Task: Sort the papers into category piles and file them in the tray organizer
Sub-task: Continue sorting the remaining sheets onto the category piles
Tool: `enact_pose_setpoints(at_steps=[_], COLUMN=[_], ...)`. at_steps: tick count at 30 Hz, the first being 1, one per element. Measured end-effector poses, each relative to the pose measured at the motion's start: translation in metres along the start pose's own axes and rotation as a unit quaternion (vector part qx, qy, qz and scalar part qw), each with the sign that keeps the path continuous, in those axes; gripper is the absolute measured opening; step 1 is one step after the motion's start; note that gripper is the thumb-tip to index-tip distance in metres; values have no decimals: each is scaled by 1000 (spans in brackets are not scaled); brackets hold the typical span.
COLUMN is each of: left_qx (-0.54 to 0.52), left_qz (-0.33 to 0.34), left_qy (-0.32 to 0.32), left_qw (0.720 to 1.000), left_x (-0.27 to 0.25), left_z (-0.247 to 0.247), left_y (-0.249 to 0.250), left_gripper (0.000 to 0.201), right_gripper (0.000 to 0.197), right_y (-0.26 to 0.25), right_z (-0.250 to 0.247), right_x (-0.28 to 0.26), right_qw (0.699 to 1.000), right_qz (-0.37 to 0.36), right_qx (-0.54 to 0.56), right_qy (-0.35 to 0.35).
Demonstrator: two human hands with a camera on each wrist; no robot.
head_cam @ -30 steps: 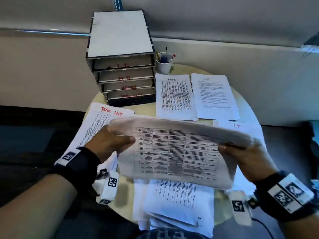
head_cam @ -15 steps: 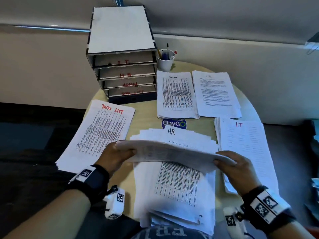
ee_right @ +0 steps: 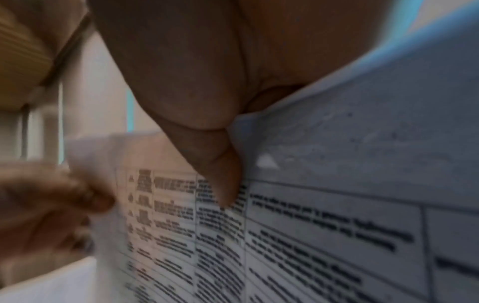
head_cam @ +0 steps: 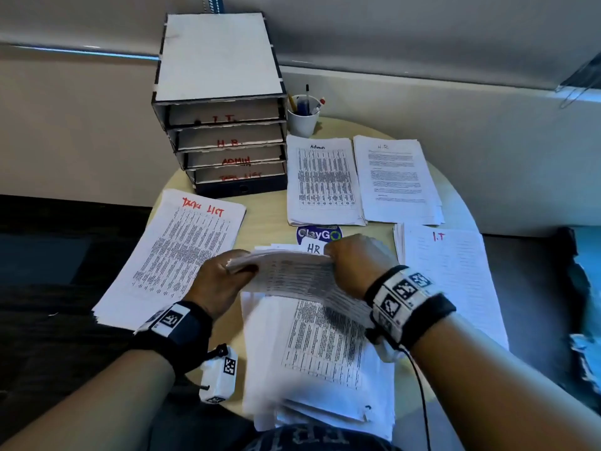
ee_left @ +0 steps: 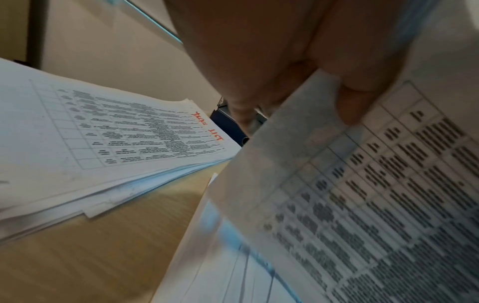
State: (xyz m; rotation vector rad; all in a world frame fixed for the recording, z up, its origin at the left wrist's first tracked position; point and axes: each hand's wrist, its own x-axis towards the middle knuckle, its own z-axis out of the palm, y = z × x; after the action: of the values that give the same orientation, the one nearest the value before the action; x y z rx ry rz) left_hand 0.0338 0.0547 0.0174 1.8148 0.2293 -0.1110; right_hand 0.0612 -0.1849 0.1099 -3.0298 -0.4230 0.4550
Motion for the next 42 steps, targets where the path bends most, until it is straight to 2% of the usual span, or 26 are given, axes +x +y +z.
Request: enact_pose_setpoints(at_steps=[1,3,4,5,6,8,9,10,12,13,15,16,18,20,21,23,26,28,31,35,37,38,40,42], left_qx=[3,-35,-86,-148,-210,-302,-308,-268,-135,-100,-82,-84,-72,-65,-64,-78,-79,-82,-83,-38,6,33,106,212], left_qz=[0,-40,-71,-92,-107,-112,-91,-53,41,73,122,139,156,138,118,65,-6,-31,-51,-82,-67,-39,46,137], left_qy=[40,116,109,64,5,-69,-81,-82,-58,-43,-11,5,38,40,33,17,4,2,-9,-18,-13,-14,-15,-21], left_qw=[999,992,988,983,972,944,944,959,988,991,989,987,984,988,990,995,997,996,995,996,998,999,993,968], left_x=[4,8,8,8,6,2,0,-1,-4,-5,-10,-13,-18,-24,-27,-30,-29,-28,-29,-30,-27,-25,-22,-17], left_z=[-2,-3,-3,0,6,18,22,24,28,30,35,38,43,47,48,48,49,53,63,76,77,75,67,58], left_y=[-6,-11,-12,-12,-8,8,20,34,62,74,87,89,87,79,73,56,31,21,15,10,15,21,38,66], left_gripper=[27,50,66,81,93,101,91,70,26,15,15,16,18,20,21,26,27,22,19,17,11,9,8,10], right_gripper=[14,6,7,10,12,18,19,19,19,18,16,17,11,18,25,21,22,24,21,21,22,25,40,59], right_y=[4,23,33,42,48,55,54,53,49,47,44,43,38,33,31,29,36,40,44,53,64,73,93,111], right_z=[-2,-5,-5,-6,-7,-6,-4,-1,10,13,20,24,33,42,45,51,62,65,63,66,64,59,42,14], right_x=[4,6,5,3,0,-5,-8,-9,-13,-16,-21,-24,-31,-41,-47,-55,-59,-59,-59,-56,-53,-52,-55,-65], right_qw=[1000,989,971,939,895,817,790,775,750,732,701,692,688,696,703,700,702,706,686,713,745,755,759,784], right_qz=[3,35,54,67,68,61,58,61,64,72,103,115,139,155,149,120,120,120,126,133,140,153,158,90], right_qx=[28,142,232,336,441,572,606,623,645,657,667,674,683,675,665,665,668,664,687,671,632,610,569,461], right_qy=[-2,6,12,14,21,53,70,86,132,166,229,231,202,189,200,230,218,215,203,153,159,184,274,405])
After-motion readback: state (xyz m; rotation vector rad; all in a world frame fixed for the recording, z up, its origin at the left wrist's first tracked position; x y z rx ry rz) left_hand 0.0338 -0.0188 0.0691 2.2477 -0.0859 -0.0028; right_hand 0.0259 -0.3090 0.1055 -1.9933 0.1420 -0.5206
